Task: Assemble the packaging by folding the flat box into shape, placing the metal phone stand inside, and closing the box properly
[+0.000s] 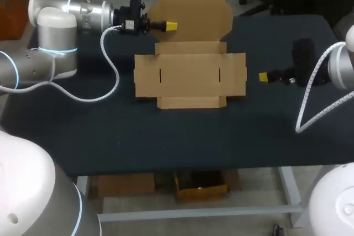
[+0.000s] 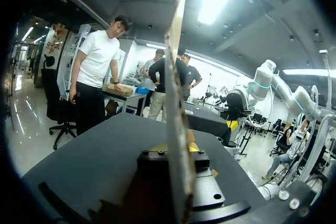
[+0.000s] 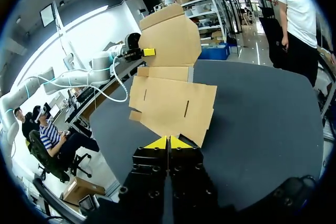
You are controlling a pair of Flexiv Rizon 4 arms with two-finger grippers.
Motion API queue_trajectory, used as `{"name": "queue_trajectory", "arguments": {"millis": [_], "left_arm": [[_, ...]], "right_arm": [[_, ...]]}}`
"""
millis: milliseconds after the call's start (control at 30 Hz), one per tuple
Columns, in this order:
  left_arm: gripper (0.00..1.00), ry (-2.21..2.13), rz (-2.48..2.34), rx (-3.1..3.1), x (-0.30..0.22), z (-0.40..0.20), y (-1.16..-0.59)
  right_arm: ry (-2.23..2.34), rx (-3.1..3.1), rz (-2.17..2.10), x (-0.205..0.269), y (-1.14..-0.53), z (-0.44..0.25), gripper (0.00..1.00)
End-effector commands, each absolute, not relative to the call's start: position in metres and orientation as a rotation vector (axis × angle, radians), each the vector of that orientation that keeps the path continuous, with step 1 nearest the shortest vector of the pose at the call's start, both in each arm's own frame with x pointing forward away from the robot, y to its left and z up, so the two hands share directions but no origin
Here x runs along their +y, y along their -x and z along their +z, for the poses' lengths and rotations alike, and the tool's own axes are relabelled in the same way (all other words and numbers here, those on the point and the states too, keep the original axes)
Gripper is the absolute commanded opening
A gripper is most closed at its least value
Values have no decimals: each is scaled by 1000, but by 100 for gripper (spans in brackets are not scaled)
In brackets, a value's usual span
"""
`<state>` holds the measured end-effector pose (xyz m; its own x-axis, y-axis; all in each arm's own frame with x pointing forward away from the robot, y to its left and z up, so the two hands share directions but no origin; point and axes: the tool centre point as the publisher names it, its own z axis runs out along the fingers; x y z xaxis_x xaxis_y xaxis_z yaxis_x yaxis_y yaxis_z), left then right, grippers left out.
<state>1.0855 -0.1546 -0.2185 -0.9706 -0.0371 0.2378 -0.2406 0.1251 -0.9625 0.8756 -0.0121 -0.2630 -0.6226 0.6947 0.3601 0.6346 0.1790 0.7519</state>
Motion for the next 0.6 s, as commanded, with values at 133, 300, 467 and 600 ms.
{"name": "queue_trajectory", "arguments": {"millis": [133,300,467,600], "left_arm": [[0,-275,1989,-2263,-160,-211,-1077],[0,-258,2006,-2270,-163,-208,-1074],[0,-246,2014,-2277,-165,-206,-1072],[0,-236,2017,-2279,-167,-205,-1070]], "right_arm": [[-1318,2351,1464,-6,-864,-271,0],[-1292,2366,1467,5,-861,-278,0],[-1258,2375,1483,18,-860,-285,0],[-1243,2381,1505,28,-859,-291,0]]}}
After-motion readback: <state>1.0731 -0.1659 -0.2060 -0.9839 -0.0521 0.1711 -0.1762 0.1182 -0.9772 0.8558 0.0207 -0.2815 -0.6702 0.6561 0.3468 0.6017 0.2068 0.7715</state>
